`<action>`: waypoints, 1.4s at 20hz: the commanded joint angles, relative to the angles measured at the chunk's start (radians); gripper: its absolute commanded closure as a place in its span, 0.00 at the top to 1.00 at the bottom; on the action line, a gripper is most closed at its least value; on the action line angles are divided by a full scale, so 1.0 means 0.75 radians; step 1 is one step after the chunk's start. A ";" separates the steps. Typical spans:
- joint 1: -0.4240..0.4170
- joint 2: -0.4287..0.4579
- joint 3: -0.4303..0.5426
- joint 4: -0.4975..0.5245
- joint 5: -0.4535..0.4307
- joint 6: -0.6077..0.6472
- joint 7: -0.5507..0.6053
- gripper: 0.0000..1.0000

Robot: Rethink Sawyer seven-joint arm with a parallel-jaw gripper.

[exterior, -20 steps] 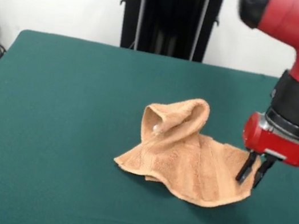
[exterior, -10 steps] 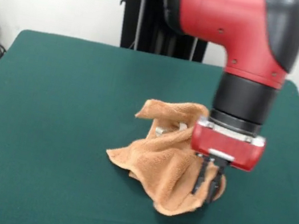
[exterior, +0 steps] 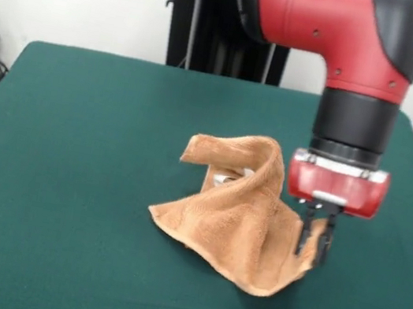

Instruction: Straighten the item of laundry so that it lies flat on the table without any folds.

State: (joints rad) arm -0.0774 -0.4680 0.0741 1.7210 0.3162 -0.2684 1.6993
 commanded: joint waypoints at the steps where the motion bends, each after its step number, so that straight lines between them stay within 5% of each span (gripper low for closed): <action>1: -0.028 -0.098 0.223 0.192 -0.068 0.042 0.391 0.00; 5: -0.084 -0.286 0.231 0.292 -0.064 0.279 0.287 0.00; 14: 0.036 -0.488 -0.025 0.324 -0.097 0.623 0.137 0.00; 22: -0.023 -0.602 0.006 0.542 -0.290 0.536 0.110 0.00; 28: -0.115 -0.582 0.080 0.655 -0.455 0.422 0.125 0.00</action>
State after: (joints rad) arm -0.1208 -0.8974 0.0933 2.0394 0.0882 0.0959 1.6993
